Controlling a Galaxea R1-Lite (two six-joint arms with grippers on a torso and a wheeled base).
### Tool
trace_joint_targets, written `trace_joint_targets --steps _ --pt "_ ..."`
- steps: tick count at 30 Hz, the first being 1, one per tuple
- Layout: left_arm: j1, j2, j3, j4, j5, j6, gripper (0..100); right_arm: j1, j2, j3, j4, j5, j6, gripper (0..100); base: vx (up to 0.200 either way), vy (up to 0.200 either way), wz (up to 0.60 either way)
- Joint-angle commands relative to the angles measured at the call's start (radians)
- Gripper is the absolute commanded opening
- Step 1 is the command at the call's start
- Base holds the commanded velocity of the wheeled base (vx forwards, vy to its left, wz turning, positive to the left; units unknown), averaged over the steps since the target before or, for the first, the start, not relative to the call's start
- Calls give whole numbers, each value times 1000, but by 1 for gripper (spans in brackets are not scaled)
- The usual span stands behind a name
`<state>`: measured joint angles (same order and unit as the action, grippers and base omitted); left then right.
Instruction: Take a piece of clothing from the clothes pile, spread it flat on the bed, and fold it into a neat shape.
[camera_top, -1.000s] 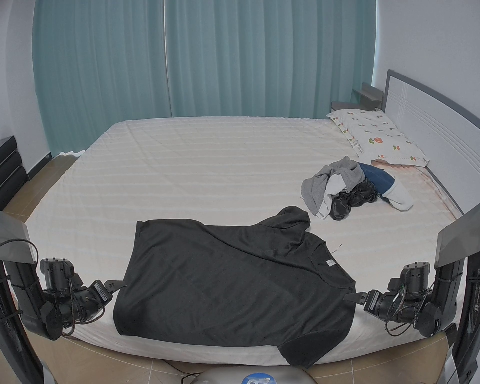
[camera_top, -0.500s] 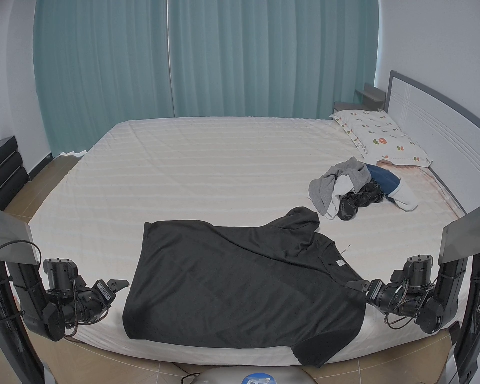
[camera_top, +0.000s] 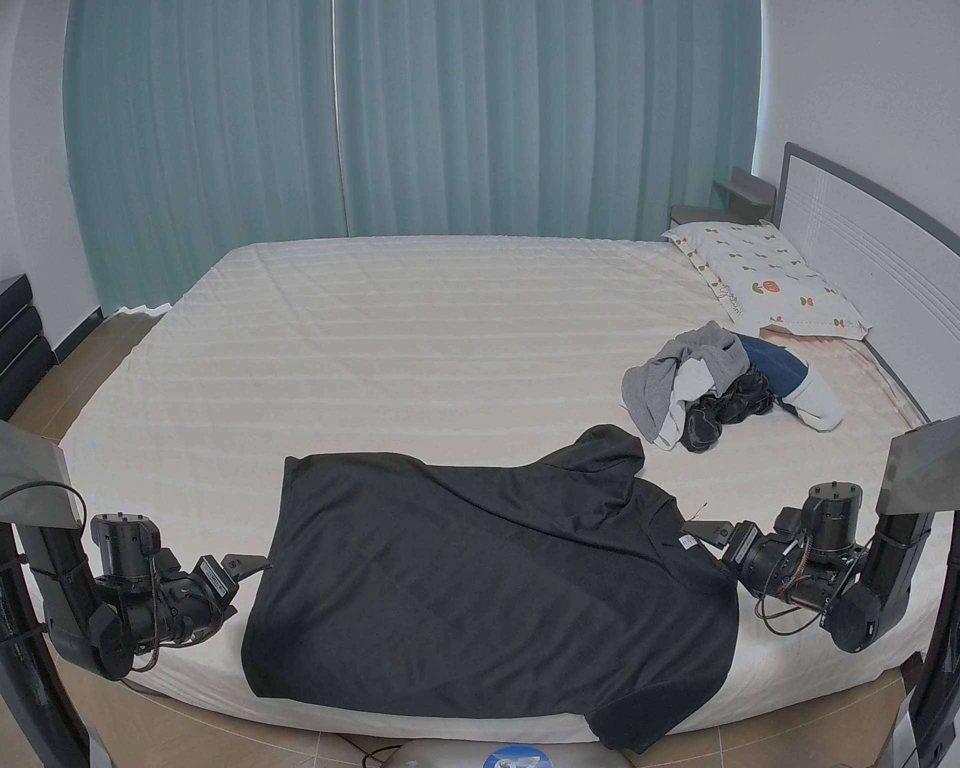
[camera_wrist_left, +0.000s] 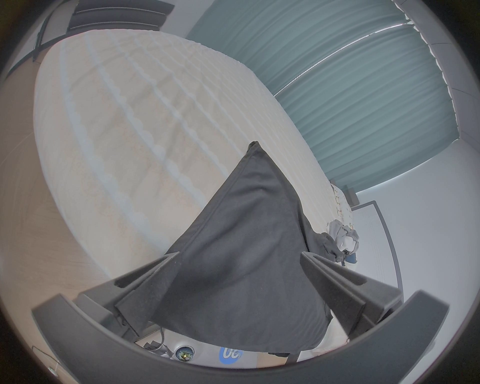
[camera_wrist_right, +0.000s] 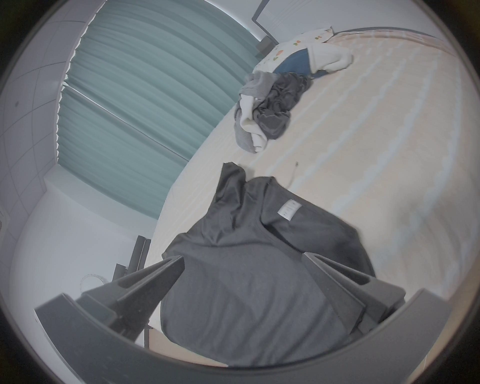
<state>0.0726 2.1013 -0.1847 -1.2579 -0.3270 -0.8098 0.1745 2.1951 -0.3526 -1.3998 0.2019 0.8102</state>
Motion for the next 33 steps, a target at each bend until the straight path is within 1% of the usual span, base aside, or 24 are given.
trace_joint_targets --steps 1,2,5,7,9,11,12,13,16,18,23,24,27,30,31,33 --pt "-11 26 -15 -2 -12 -3 100 56 87 -161 61 -70 0 100 0 0 0" --pt "-20 36 -25 -2 -14 -14 100 62 97 -241 130 -95 -2 100 0 0 0" --pt "-33 46 -47 -2 -14 -62 100 60 112 -382 272 -104 -2 100 0 0 0" --pt "-42 52 -67 -2 -9 -108 100 54 155 -562 436 -118 -3 100 0 0 0" --pt "-42 52 -67 -2 -9 -108 100 53 173 -611 475 -125 -6 100 0 0 0" --pt "-45 52 -64 -5 -9 -108 100 49 224 -715 533 -136 -22 100 0 0 0" --pt "-45 52 -64 -5 -9 -108 100 49 229 -723 536 -136 -23 100 0 0 0" --pt "-46 54 -62 -14 -6 -108 100 48 276 -803 584 -141 -57 100 0 0 0" --pt "-50 57 -61 -14 -1 -108 100 39 348 -921 648 -185 -134 100 0 0 0" --pt "-54 57 -58 -14 -1 -108 100 36 388 -982 671 -211 -169 100 0 0 0" --pt "-56 57 -55 -14 -1 -108 100 36 465 -1108 719 -217 -220 100 0 0 0" --pt "-56 57 -55 -14 0 -108 100 34 491 -1154 734 -220 -233 100 0 0 0" --pt "-56 56 -53 -14 0 -108 100 34 528 -1249 783 -236 -235 100 0 0 0" --pt "-56 56 -52 -14 2 -108 100 40 569 -1362 828 -228 -237 100 0 0 0" --pt "-56 56 -50 -14 2 -108 100 43 581 -1399 843 -228 -238 0 0 0 0" --pt "-56 56 -50 -14 2 -108 100 48 601 -1468 875 -226 -237 0 0 0 0"
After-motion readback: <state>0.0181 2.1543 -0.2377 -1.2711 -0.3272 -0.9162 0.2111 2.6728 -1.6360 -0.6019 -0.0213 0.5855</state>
